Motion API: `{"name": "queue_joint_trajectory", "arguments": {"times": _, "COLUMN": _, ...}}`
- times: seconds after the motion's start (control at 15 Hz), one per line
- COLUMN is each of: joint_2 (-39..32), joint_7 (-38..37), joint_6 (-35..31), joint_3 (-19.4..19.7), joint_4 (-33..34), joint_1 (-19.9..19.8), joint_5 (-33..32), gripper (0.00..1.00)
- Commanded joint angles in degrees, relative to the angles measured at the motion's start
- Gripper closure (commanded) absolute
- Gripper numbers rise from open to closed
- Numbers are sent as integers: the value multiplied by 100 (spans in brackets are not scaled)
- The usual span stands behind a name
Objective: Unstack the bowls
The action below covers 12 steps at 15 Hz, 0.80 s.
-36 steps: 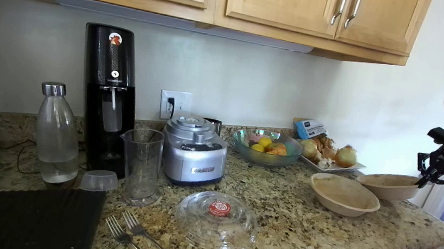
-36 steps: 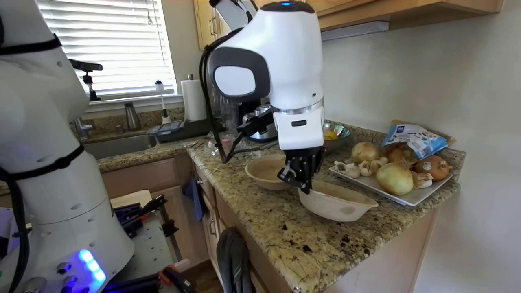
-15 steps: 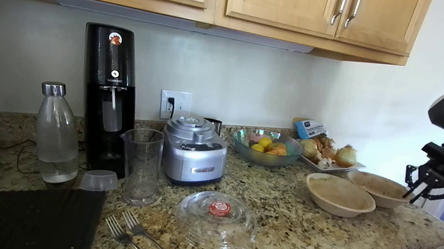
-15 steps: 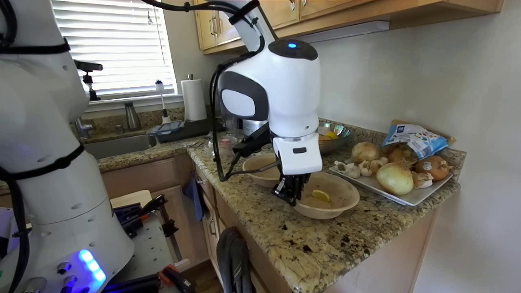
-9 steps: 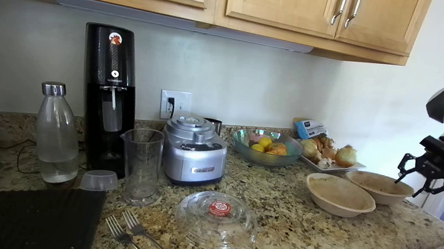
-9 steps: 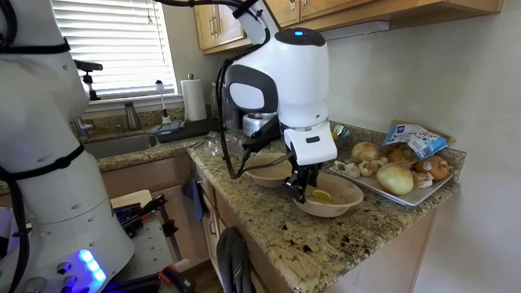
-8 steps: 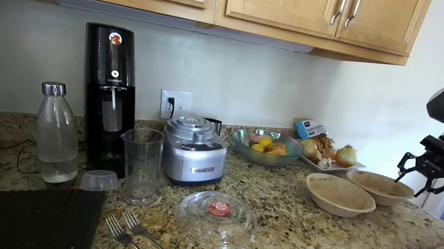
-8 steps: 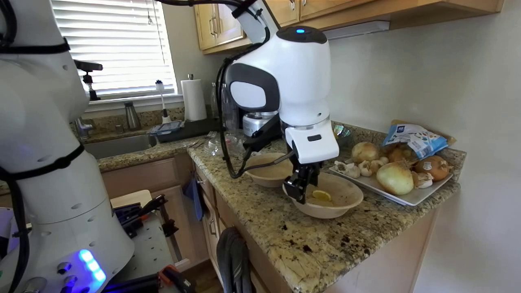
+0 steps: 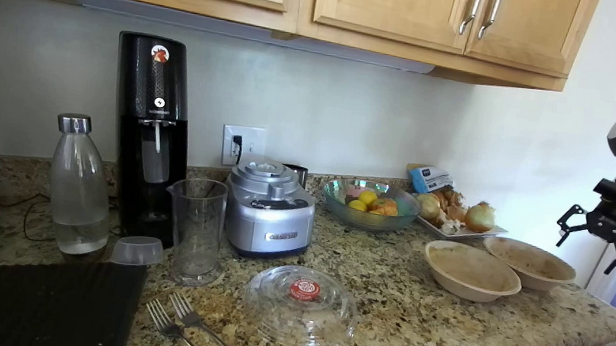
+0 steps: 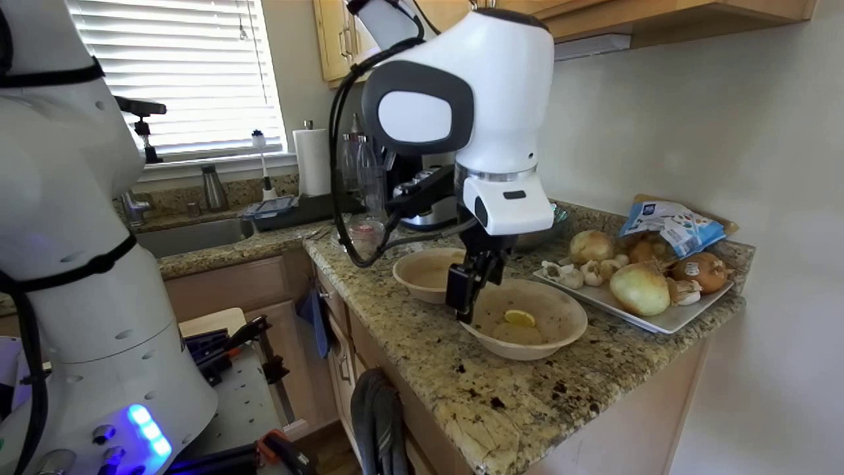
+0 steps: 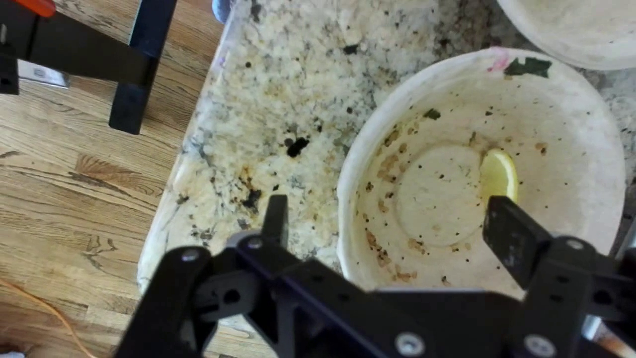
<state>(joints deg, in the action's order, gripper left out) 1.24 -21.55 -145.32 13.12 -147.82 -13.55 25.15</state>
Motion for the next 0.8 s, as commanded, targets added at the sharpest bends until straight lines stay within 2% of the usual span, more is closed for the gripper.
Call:
{"name": "queue_joint_trajectory", "arguments": {"times": 0.0, "joint_2": 892, "joint_7": -581, "joint_6": 755, "joint_3": 12, "joint_4": -115, "joint_1": -74, "joint_5": -660, "gripper": 0}}
{"name": "queue_joint_trajectory", "arguments": {"times": 0.47, "joint_2": 1676, "joint_7": -559, "joint_6": 1465, "joint_3": -185, "joint_4": -18, "joint_1": -107, "joint_5": -926, "gripper": 0}}
{"name": "queue_joint_trajectory", "arguments": {"times": 0.53, "joint_2": 1366, "joint_7": -428, "joint_6": 1229, "joint_3": -154, "joint_4": 46, "joint_1": -58, "joint_5": -739, "gripper": 0}}
{"name": "queue_joint_trajectory", "arguments": {"times": 0.73, "joint_2": 1382, "joint_7": -427, "joint_6": 1233, "joint_3": -170, "joint_4": 48, "joint_1": -55, "joint_5": -743, "gripper": 0}}
